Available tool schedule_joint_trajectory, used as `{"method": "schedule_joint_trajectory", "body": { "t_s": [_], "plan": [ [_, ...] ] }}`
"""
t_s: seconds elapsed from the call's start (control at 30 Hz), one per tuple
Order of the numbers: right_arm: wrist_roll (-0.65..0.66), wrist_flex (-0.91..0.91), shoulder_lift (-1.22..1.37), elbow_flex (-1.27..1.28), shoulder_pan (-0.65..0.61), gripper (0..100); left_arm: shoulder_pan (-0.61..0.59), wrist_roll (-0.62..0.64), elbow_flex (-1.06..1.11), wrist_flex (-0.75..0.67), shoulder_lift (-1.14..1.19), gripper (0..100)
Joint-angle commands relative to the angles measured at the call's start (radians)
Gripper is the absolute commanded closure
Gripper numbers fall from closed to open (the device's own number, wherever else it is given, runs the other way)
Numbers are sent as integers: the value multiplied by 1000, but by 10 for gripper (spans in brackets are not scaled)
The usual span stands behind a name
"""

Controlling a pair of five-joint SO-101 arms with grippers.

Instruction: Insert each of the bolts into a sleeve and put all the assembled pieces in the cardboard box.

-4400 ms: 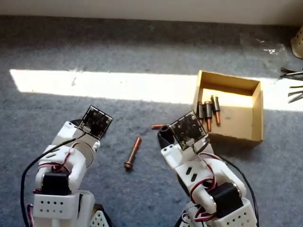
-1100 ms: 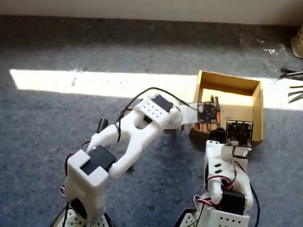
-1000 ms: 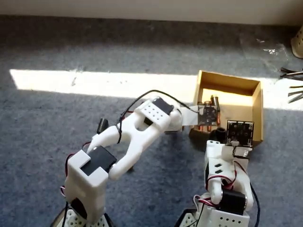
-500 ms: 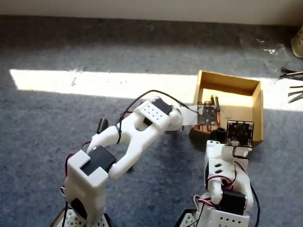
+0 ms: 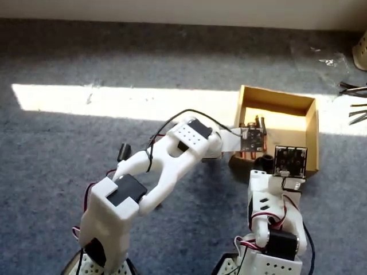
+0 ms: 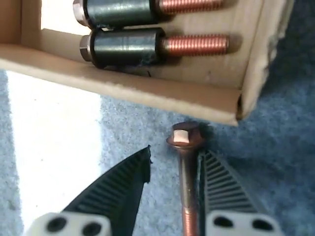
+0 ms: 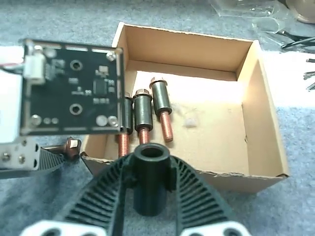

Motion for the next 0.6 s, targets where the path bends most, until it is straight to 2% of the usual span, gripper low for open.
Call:
{"method": "schedule_joint_trajectory", "body": {
  "t_s": [0.0,0.07,0.23,0.57],
  "plan": [
    [-5,-8,-12,-7,8,994,33,9,-16,-15,13,843],
    [-5,-8,-12,-7,8,994,33,9,-15,-15,13,851],
    [-5,-8,-12,-7,8,994,38,9,-15,-15,13,968],
    [-5,-8,-12,-7,8,994,28,9,-15,-14,10,977]
  ]
}}
